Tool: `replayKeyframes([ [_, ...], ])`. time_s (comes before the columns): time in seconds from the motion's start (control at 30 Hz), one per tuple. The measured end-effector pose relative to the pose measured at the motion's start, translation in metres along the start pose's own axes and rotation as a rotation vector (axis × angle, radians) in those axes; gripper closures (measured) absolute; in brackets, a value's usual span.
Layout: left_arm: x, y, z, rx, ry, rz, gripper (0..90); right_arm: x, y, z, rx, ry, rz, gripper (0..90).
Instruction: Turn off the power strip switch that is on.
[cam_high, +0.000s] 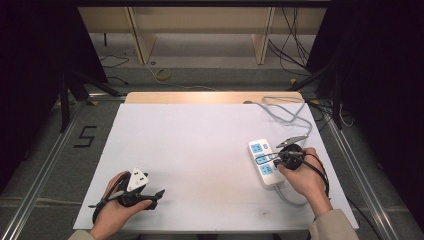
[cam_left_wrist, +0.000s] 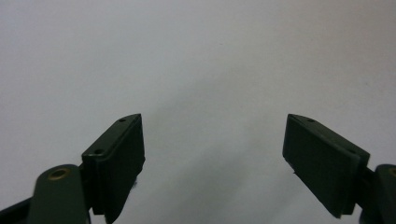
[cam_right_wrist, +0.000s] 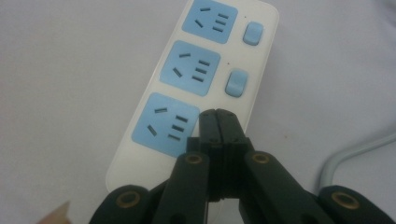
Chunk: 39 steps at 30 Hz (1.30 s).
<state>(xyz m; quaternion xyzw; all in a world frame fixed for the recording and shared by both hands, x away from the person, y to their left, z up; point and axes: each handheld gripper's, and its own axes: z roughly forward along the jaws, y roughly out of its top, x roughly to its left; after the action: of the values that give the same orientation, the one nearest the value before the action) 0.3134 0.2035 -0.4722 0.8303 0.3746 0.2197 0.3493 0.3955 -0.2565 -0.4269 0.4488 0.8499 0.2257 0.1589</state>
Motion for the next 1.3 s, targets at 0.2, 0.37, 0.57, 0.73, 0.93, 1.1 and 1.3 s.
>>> replayKeyframes([
  [0.2,-0.0001,0.0,0.0,0.0,-0.001,0.001,20.7,0.0001,0.0012,0.002,0.009,0.003,0.005,90.0],
  [0.37,0.0,0.0,0.0,0.0,-0.001,0.0,20.7,-0.0004,0.0017,0.003,0.018,0.006,0.006,90.0],
  [0.57,-0.0001,0.0001,-0.0001,0.001,0.0,0.001,20.7,-0.0015,0.0019,0.0046,0.025,0.0,0.009,90.0],
  [0.73,0.0001,0.0,0.0,0.001,-0.001,0.001,20.7,-0.0024,0.0024,0.0061,0.027,-0.003,0.012,90.0],
  [0.93,0.0002,0.0,0.0001,0.0,-0.001,0.0,20.7,-0.0026,0.0034,0.0081,0.035,-0.005,0.011,90.0],
  [1.1,0.0002,0.0,0.0001,0.001,-0.001,0.0,20.7,-0.0021,0.0041,0.0092,0.041,-0.004,0.01,90.0],
  [1.3,-0.0001,0.0,0.0004,-0.002,-0.001,-0.004,20.7,-0.002,0.0046,0.0101,0.047,-0.005,0.01,90.0],
])
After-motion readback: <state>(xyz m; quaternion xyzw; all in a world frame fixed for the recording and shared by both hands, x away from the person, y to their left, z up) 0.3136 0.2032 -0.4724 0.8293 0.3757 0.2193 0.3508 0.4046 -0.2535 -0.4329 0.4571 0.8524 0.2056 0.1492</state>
